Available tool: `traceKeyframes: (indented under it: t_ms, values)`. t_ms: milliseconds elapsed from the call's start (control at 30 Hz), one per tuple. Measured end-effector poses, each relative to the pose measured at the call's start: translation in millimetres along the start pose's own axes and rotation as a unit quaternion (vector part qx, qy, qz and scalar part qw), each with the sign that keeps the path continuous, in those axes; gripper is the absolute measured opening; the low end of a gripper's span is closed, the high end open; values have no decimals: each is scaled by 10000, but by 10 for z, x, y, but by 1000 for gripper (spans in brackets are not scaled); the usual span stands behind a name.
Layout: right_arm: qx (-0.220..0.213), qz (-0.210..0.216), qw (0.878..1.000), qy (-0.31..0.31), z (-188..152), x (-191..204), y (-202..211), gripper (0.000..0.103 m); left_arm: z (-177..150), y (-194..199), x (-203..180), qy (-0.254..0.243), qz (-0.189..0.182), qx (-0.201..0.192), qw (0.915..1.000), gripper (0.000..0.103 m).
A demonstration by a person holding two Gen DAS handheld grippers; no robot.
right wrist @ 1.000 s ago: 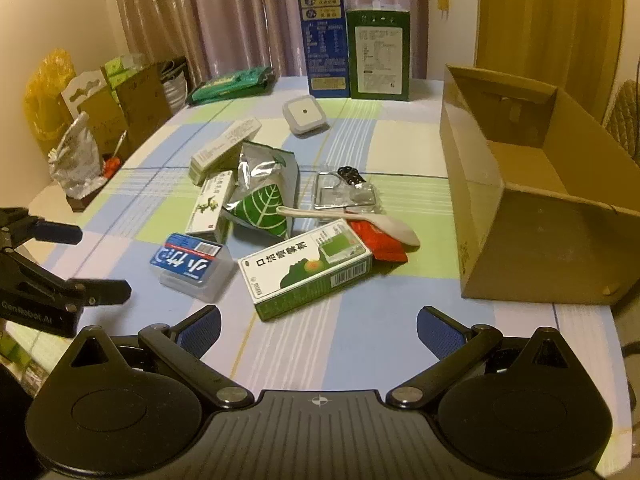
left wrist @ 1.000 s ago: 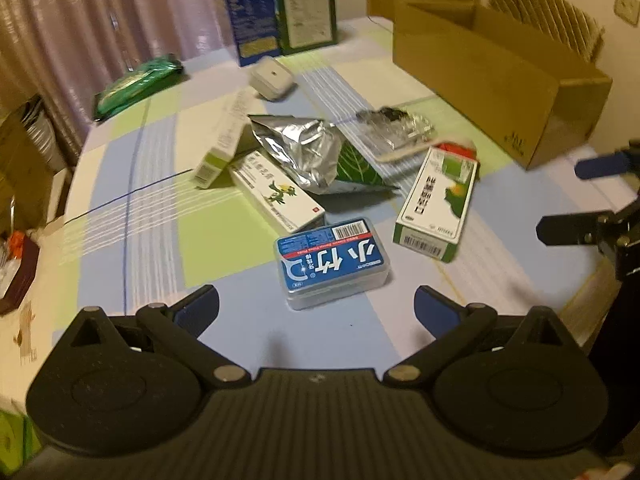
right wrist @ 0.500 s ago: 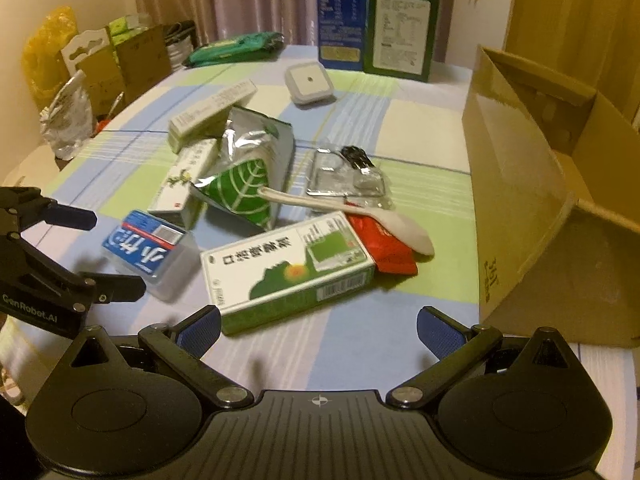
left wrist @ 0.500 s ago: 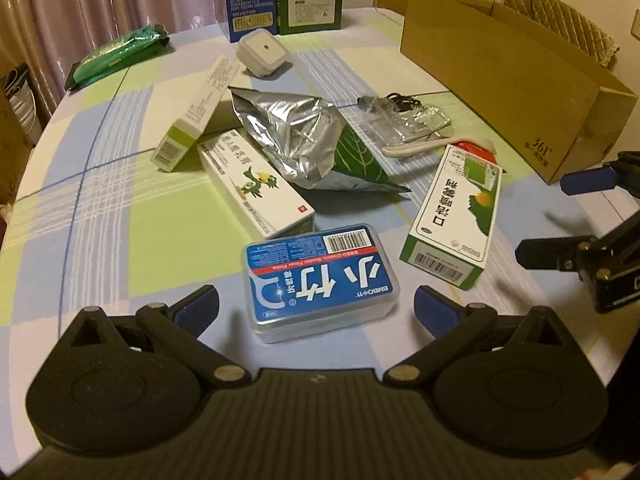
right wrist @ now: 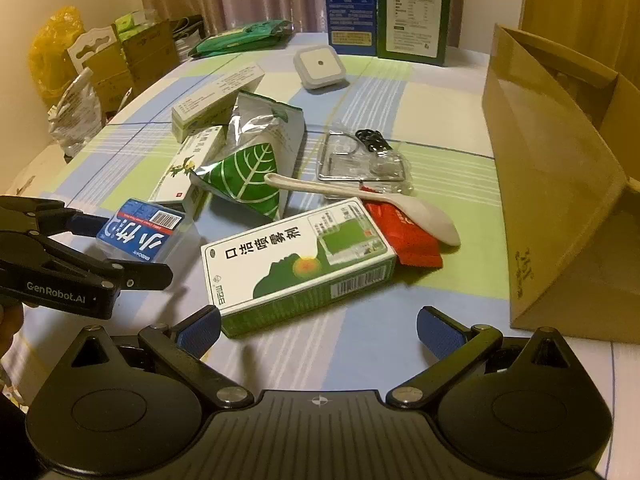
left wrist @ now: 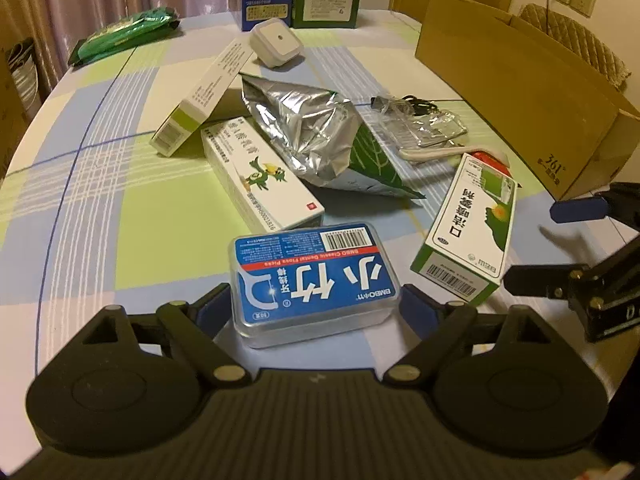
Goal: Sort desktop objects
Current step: 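Grasp the blue floss box with left tool while right tool grasps green-white medicine box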
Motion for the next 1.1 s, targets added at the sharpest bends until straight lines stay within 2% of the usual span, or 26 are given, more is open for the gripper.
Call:
traceKeyframes:
  t_ms: [167, 433, 567, 633, 700, 900, 1100]
  values:
    - [-21, -31, 9992, -395, 28, -52, 0, 101, 21, 24, -78, -266, -220, -65, 9994, 86]
    - [-100, -319, 9982, -494, 40, -115, 81, 101, 31, -55, -283, -979, -531, 22, 9938, 86]
    - [-153, -313, 9969, -708, 15, -150, 143, 101, -28, -17, -466, -1287, -1075, 97, 9858, 86]
    - [-146, -232, 9959, -865, 8, -162, 159, 101, -73, -3, -548, -1436, -1177, 135, 9825, 86]
    - [-111, -193, 9956, -912, -1, -135, 156, 101, -86, 23, -545, -1382, -1043, 118, 9848, 86]
    - [-40, -262, 9956, -896, -41, -18, 67, 101, -81, 111, -246, -729, -511, 34, 9960, 86]
    - [-92, -399, 9970, -657, -38, 105, -59, 99, -73, 98, -180, -518, -408, 50, 9978, 86]
Point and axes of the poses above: each gripper's, at about its wrist camera, not at the fingertips, and y roughly against the way its jaws point, x to its left, z to its top, the point moved 2 cm from there along -y, roughly the way its jaws point, and after that the axes turned 1 degree about -x, right-handed, at the moved point
